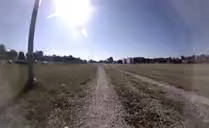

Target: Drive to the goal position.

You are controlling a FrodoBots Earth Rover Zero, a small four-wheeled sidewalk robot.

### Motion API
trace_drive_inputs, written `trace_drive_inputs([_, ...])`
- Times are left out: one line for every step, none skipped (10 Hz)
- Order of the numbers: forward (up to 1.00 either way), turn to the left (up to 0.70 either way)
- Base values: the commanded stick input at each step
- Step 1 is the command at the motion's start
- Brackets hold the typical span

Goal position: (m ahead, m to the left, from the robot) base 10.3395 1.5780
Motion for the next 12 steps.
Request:
trace_drive_inputs([0.5,0.0])
trace_drive_inputs([0.5,0.0])
trace_drive_inputs([0.5,0.0])
trace_drive_inputs([0.5,0.0])
trace_drive_inputs([0.5,0.0])
trace_drive_inputs([0.5,0.0])
trace_drive_inputs([0.5,0.0])
trace_drive_inputs([0.5,0.0])
trace_drive_inputs([0.5,0.0])
trace_drive_inputs([0.5,-0.17])
trace_drive_inputs([0.5,-0.48])
trace_drive_inputs([0.5,-0.36])
